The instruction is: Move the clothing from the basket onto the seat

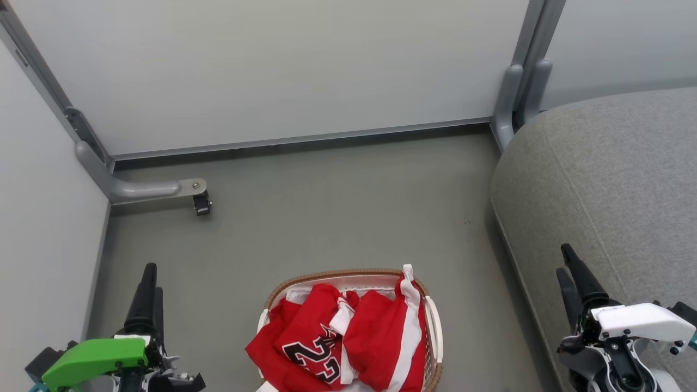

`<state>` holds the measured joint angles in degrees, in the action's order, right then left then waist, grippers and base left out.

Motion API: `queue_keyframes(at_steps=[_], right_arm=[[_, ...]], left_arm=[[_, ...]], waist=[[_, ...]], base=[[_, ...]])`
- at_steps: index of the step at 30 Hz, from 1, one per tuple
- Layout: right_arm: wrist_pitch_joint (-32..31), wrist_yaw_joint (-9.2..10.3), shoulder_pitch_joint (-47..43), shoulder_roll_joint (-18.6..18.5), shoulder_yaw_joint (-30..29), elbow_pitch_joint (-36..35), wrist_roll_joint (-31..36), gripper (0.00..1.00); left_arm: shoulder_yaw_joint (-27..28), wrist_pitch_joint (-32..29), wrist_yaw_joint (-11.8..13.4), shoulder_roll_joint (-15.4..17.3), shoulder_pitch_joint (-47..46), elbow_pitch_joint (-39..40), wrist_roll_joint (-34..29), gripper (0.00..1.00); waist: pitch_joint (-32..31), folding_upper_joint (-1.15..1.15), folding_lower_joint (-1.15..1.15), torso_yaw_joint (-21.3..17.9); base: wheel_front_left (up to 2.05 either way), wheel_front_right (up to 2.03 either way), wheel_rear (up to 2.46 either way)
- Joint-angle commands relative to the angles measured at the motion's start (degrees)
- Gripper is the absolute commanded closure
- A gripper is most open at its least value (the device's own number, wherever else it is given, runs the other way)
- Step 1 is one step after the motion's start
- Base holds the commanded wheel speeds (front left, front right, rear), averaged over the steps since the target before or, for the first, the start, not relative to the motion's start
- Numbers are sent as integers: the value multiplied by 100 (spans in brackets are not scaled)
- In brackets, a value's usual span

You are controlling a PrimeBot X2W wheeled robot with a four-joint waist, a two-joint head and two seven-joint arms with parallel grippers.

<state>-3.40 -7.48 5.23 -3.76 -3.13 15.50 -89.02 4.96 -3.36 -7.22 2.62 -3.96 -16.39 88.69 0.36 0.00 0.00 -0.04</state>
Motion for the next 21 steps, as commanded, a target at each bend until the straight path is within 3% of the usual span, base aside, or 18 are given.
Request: queue_keyframes(at_steps=[1, 21], right_arm=[[73, -1, 150, -106, 44, -109, 151, 0], [543, -1, 303, -211, 246, -194, 1960, 0]], left_arm=[[-36, 73, -8, 79, -47, 112, -203, 0], [-316, 541, -15, 220, 30, 154, -2765, 0]], waist=[[3, 0, 0, -1], [47, 0, 0, 1]], base=[[0, 0, 0], [0, 0, 0]])
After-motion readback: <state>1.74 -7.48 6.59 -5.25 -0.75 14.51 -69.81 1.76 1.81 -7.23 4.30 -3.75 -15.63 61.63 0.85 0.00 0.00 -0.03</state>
